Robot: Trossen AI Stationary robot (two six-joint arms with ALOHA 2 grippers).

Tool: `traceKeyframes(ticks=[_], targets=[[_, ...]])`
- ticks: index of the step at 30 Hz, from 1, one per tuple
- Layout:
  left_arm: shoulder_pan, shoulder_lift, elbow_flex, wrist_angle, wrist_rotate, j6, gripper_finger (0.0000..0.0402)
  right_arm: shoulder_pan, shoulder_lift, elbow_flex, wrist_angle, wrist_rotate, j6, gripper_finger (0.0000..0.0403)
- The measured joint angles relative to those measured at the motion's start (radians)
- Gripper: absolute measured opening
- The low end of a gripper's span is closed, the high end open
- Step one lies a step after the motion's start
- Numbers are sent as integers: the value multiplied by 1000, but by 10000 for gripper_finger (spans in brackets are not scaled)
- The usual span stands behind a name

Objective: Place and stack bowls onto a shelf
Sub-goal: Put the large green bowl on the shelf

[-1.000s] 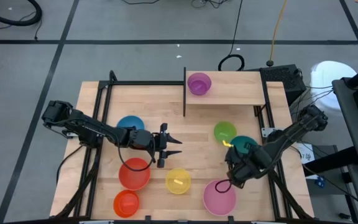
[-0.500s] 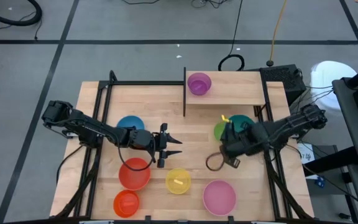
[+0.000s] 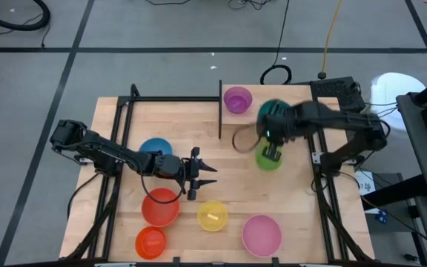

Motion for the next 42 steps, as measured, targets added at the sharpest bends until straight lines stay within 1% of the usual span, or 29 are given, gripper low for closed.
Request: traceKeyframes(ticks=[14,22,27,30,35,42], targets=[[0,0,0,-9,0,-13,172,-356,0,0,0,-2,-356,0],[0,0,0,-9,0,-18,172,-505,0,0,0,-7,-497,0],[0,0,0,-9,0,-18,172,-567,0,-8,0,-12,-502,0],[-4,0,0,-9,0,-20,172,-594,0,-37,0,-62,-492,0],[-14,0,0,-8,0,-20,172,-604,0,-98,28,-90,-463,0],[-22,0,0,-5,0,-21,172,-604,0,-166,88,-90,-468,0]])
